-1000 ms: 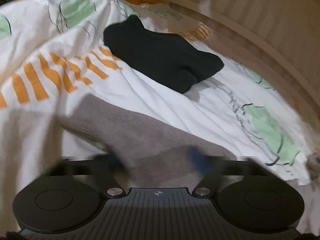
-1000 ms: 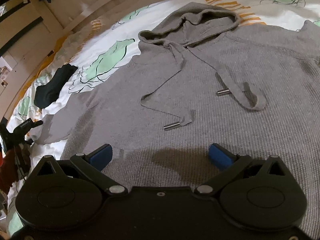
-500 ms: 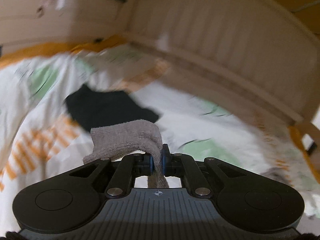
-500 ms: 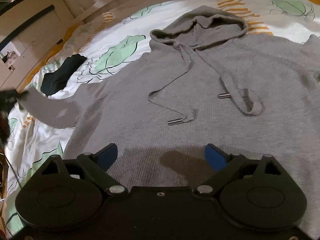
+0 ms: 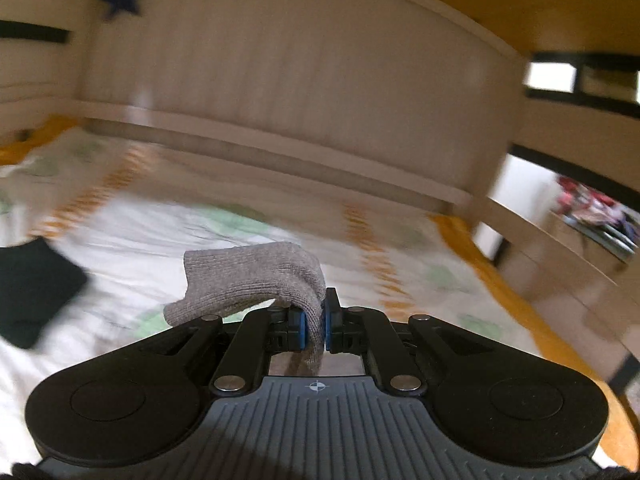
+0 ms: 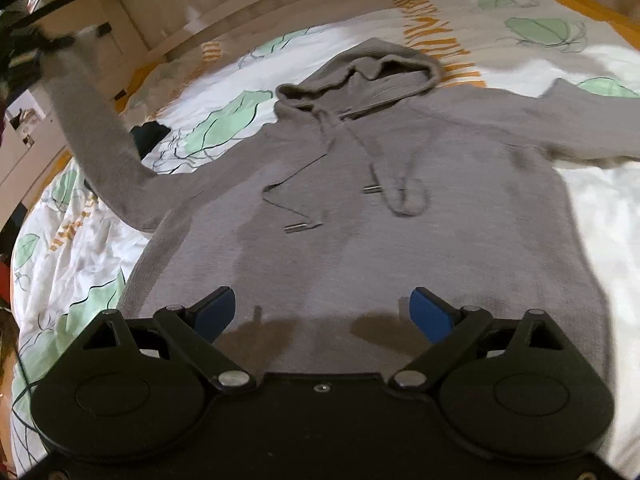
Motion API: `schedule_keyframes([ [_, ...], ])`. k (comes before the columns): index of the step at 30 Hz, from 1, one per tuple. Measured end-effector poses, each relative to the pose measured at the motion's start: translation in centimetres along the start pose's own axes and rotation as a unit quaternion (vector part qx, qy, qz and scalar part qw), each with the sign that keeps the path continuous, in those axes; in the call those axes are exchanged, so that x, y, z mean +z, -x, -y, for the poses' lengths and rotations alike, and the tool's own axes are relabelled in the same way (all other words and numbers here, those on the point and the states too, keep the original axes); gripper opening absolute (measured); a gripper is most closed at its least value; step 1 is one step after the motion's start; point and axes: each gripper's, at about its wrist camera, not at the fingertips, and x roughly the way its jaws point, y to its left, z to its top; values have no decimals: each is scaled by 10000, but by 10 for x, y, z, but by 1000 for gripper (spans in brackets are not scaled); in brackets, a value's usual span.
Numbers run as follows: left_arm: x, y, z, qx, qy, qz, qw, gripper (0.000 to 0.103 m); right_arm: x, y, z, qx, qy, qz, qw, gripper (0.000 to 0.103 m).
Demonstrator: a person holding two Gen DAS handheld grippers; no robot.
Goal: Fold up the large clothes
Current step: 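Carry the sleeve across the sweater body with the left tool and release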
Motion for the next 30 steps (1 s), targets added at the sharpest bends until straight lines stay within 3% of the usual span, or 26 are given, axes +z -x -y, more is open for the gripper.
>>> schedule_keyframes([
  [5, -45, -59, 69, -558, -207, -432, 9973, 8, -4, 15, 17, -71, -114, 113, 9998, 95],
  [11, -120, -127, 120, -758, -122, -1164, 9902, 10, -9, 24, 31, -97, -285, 178, 9994, 95],
  [16, -169, -152, 132, -844, -62, -1778, 9804, 42, -11, 29, 39, -83, -417, 208, 9989, 95],
  [20, -183, -149, 140, -1030, -187, -1888, 9764, 84, -14, 31, 45, -122, -495, 216, 9985, 95],
  [24, -186, -133, 146, -1082, -468, -1674, 9788, 97, -15, 29, 47, -129, -574, 193, 9981, 95],
  [30, -198, -97, 130, -1003, -657, -1464, 9819, 97, -14, 27, 44, -108, -530, 164, 9984, 95],
])
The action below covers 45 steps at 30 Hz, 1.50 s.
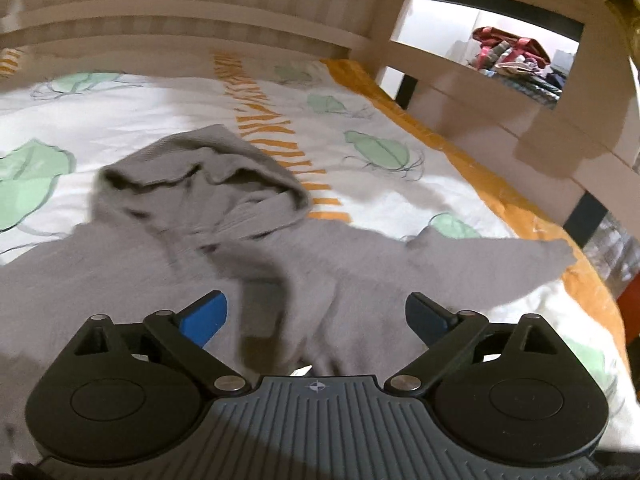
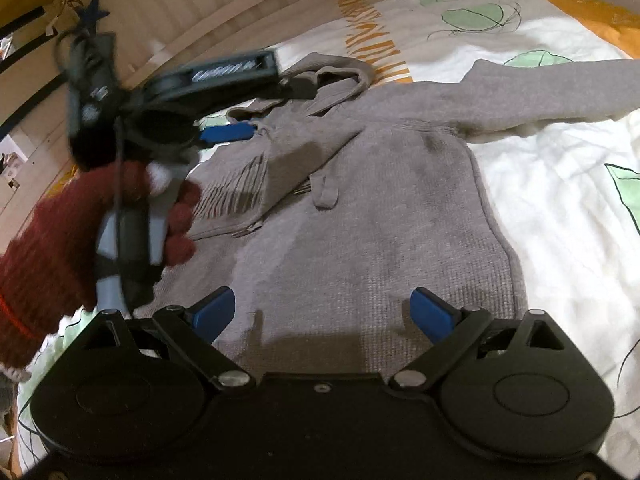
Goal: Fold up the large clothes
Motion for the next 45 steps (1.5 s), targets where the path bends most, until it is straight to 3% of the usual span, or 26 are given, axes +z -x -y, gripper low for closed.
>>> schedule_keyframes([
  [6, -46, 46, -36, 384, 79, 49, 9992, 97, 2, -3, -6, -1, 79, -33, 10000, 95],
  [11, -77, 80, -78, 523, 722, 178, 9959, 97, 1, -7, -16, 2, 222, -97, 9997, 95],
  [18, -74, 66, -124, 544, 1275, 181, 9902, 97, -2, -17, -34, -3, 486, -280, 9984, 95],
  [22, -70, 56, -147, 863, 1397, 268, 9861, 97, -4, -18, -42, -6, 598, -330, 9977, 95],
  [24, -75, 55, -158, 676, 1639, 348, 9835, 97, -4, -20, -44, -37, 640, -356, 9973, 95],
  [31, -87, 57, -157, 598, 1508, 465, 9857, 97, 11, -29, -48, -225, 872, -234, 9957, 95],
  [37, -91, 53, -150, 808, 1217, 453, 9882, 97, 58, -45, -65, -504, 1467, 452, 9869, 95],
  [39, -91, 53, -149, 836, 1185, 446, 9884, 97, 74, -58, -72, -618, 1690, 608, 9818, 92],
  [41, -92, 53, -149, 834, 1188, 451, 9884, 97, 90, -74, -78, -787, 1850, 696, 9771, 72],
  [45, -91, 53, -149, 846, 1183, 441, 9884, 97, 111, -109, -79, -1031, 1969, 619, 9730, 50],
])
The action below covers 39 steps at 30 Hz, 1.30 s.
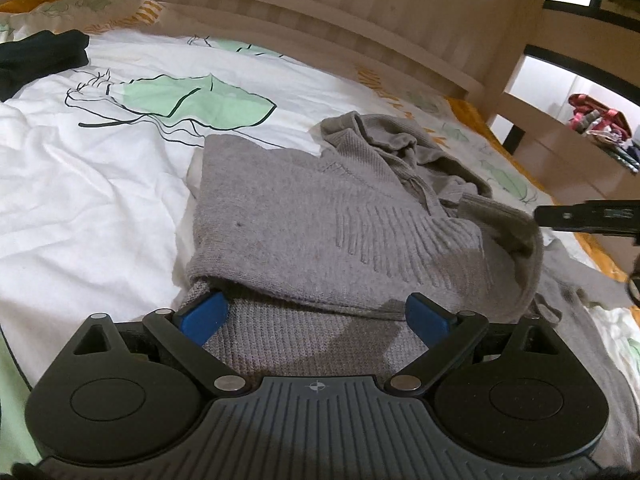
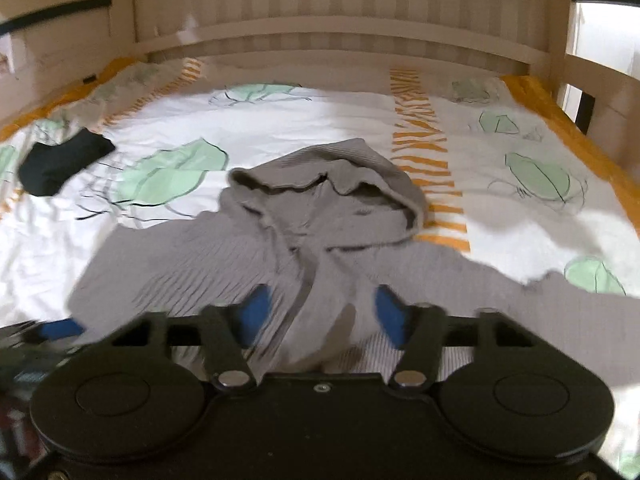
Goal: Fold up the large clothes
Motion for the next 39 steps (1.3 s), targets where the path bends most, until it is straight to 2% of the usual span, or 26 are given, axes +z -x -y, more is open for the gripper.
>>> schedule_keyframes([
  [2, 0, -1, 0, 14, -17, -9, 10000, 97, -1, -13, 7, -82, -95, -101, 9999, 34],
  [4, 1, -1, 0, 18, -23, -8, 10000, 97, -8, -13, 19, -118, -307, -117, 9994, 25],
  [7, 1, -1, -1, 18, -26, 0, 10000, 97, -22, -3, 41, -221, -611, -174, 9977, 25],
  [10, 1, -1, -1, 20, -31, -2, 10000, 97, -43, 2, 59, -348, -846, -468, 9947, 25],
  [13, 0, -1, 0, 38, -56, -4, 10000, 97, -63, 11, 75, -366, -1134, -620, 9909, 34],
  [16, 0, -1, 0, 48, -73, -2, 10000, 97, -64, 27, 70, -342, -889, -288, 9950, 38],
  [20, 1, -2, 0, 57, -86, -4, 9999, 97, -46, 33, 42, -146, -296, 127, 9994, 67],
  [23, 1, -2, 0, 64, -97, -7, 9999, 97, -30, 17, 22, -21, -29, 150, 9999, 67],
  [26, 0, -2, 1, 78, -115, -8, 9999, 97, -22, -13, 6, -69, 222, -48, 9997, 66],
  [27, 0, -2, 1, 81, -119, -8, 9999, 97, -21, -23, 2, -84, 292, -142, 9994, 64],
  [29, 0, -2, 1, 84, -125, -8, 9999, 97, -22, -39, -2, -139, 441, -317, 9984, 45],
  [30, 0, -2, 1, 83, -125, -7, 9999, 97, -23, -42, -1, -212, 478, -328, 9981, 9],
  [32, 0, -2, 1, 83, -125, -4, 9999, 97, -23, -34, 9, -258, 235, -138, 9993, 12],
  [35, 0, -3, 1, 83, -132, 0, 9999, 97, -27, -11, 40, -183, -547, 76, 9983, 13],
  [37, 0, -3, 1, 84, -133, 0, 9999, 97, -36, -1, 60, -173, -989, 1, 9949, 17],
  [38, 0, -3, 1, 86, -135, -1, 9999, 97, -42, 2, 69, -144, -1192, -99, 9927, 25],
  [39, 0, -3, 1, 87, -136, -2, 9999, 97, -49, 3, 77, -133, -1353, -230, 9904, 26],
])
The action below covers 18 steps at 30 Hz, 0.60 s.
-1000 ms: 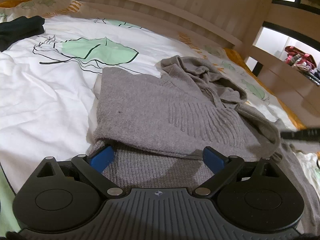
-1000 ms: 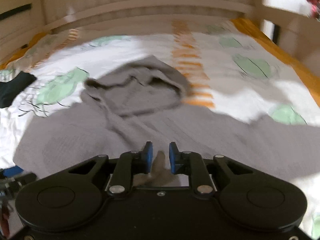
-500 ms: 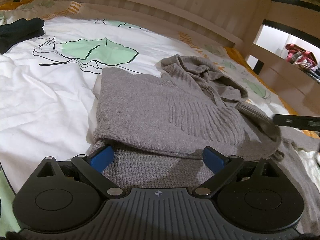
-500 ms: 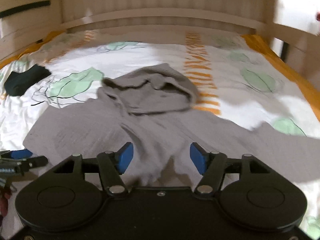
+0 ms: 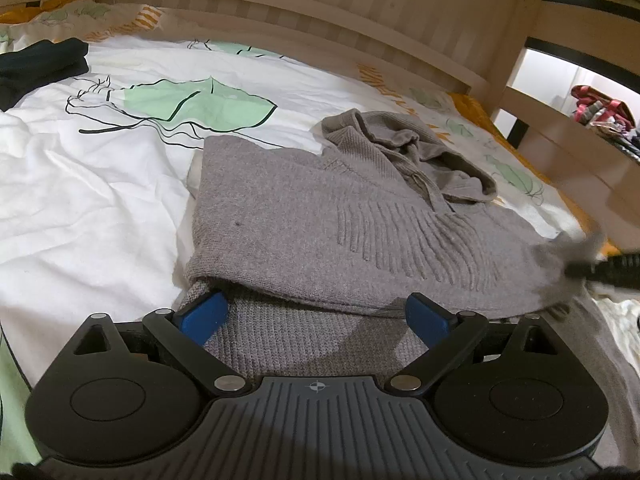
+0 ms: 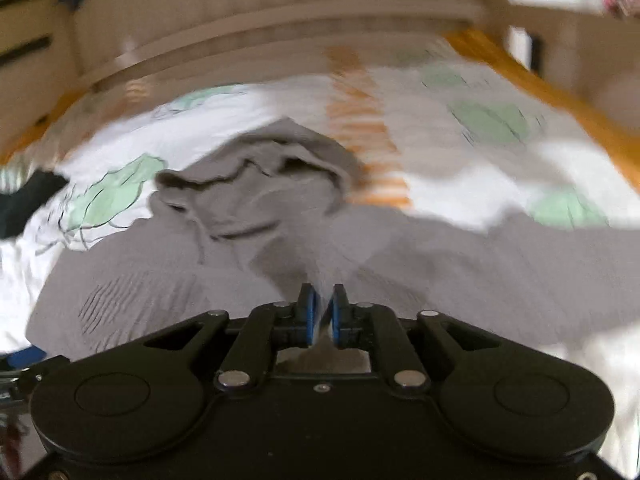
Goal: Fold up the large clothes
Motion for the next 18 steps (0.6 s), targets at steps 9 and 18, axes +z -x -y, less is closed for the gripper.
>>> schedule_keyframes([
  [9, 1, -1, 3, 99, -118, -32, 9999, 97, -21, 21, 31, -298, -481, 36, 9984, 49],
  [18, 0, -2, 5, 160, -194, -54, 9997, 97, -19, 23, 0, -253, 235, 514, 9981, 49],
])
